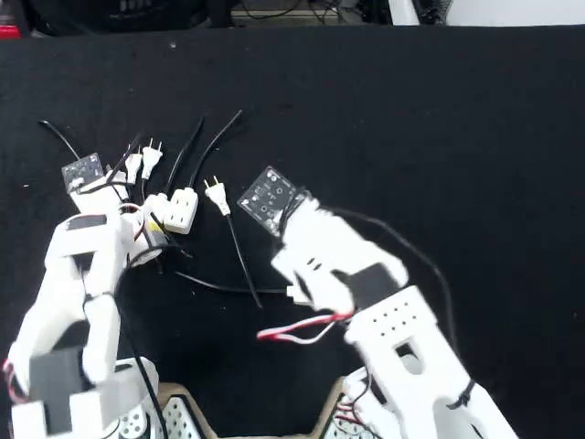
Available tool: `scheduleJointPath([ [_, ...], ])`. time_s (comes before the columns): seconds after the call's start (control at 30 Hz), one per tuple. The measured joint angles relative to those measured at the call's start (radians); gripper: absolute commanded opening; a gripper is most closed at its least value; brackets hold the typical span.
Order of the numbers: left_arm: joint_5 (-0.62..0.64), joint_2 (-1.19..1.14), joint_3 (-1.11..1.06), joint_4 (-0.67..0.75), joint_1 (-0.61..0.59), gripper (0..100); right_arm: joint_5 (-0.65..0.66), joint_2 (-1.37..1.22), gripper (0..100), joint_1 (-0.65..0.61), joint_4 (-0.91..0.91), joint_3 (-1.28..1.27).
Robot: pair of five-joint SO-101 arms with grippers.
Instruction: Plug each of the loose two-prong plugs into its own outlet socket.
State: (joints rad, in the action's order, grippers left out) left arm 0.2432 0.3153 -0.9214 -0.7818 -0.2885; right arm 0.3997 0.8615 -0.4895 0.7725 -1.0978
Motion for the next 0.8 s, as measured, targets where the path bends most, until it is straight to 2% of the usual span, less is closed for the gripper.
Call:
scheduleJointPath([
  [0.1,0.000,0.133,-0.064,-0.002,0.003,25,-0.058,0.000,1.1,-0.078,-0.138,-0.107],
  [0.3,0.000,0.471,-0.258,0.054,0.034,25,-0.081,0.000,1.1,-0.207,-0.299,-0.233],
  [0.43,-0.026,0.694,-0.370,0.064,0.055,25,-0.083,0.000,1.1,-0.219,-0.428,-0.307],
  [0.6,-0.066,0.937,-0.482,0.064,0.152,25,-0.086,0.000,1.1,-0.236,-0.562,-0.376],
  [0.8,-0.087,1.148,-0.529,0.008,0.215,25,-0.115,0.002,1.1,-0.239,-0.605,-0.390],
])
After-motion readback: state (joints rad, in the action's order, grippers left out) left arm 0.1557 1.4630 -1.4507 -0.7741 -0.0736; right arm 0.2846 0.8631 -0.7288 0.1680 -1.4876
